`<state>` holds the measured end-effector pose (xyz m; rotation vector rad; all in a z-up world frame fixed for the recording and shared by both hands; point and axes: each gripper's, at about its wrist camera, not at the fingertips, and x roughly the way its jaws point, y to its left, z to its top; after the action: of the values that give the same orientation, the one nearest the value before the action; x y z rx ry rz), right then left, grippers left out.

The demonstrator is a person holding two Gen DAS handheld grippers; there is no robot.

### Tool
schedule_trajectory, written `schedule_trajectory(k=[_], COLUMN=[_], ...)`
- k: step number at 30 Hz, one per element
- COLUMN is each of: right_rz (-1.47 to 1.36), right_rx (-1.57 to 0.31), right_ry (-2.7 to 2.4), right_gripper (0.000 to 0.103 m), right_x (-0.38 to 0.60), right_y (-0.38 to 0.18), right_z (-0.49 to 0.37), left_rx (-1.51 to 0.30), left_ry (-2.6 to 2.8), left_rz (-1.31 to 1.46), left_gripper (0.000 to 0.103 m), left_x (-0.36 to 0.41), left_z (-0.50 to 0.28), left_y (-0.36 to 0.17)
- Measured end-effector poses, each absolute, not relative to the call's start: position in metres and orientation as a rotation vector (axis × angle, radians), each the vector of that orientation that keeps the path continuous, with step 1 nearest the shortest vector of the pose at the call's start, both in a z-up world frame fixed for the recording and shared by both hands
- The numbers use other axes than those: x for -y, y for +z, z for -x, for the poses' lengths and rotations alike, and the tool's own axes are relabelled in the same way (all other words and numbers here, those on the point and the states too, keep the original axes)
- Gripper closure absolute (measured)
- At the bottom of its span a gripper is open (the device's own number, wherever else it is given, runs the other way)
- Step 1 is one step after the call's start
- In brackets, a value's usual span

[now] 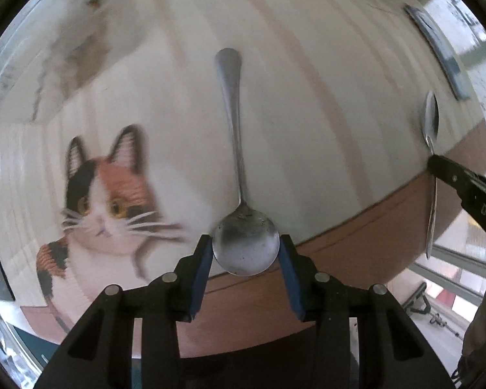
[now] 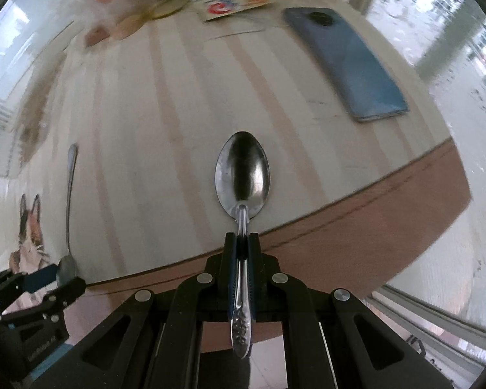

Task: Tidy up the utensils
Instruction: 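Carry both held spoons toward the clear plastic basket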

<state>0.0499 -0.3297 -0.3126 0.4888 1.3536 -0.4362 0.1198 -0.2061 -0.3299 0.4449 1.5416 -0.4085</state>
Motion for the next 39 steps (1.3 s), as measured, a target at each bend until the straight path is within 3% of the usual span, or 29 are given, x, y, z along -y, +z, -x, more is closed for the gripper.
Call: schedule_trajectory(k=[11, 19, 39], right_rz=[-0.394, -0.315, -0.438], right_rx=[-1.391, -1.422, -1.306], right_ry=[-0.196, -0.179, -0.206], right_gripper=[0.096, 0.096, 0.103], right_x=[0.235, 0.223, 0.23], right_y=[-0.318, -0.316, -0.276], right_z=[-0.12, -0.141, -0.139], left_rx=[-1.562, -1.545, -1.382], left_ry=[-0.183, -0.178, -0.202], left_rz=[-0.249, -0.194, -0.193], left_gripper=[0.065, 0.065, 0.065], left_x=[0.115, 0.087, 0.026], left_z=[-0.13, -0.133, -0.152], left_y=[-0.333, -0.332, -0.22])
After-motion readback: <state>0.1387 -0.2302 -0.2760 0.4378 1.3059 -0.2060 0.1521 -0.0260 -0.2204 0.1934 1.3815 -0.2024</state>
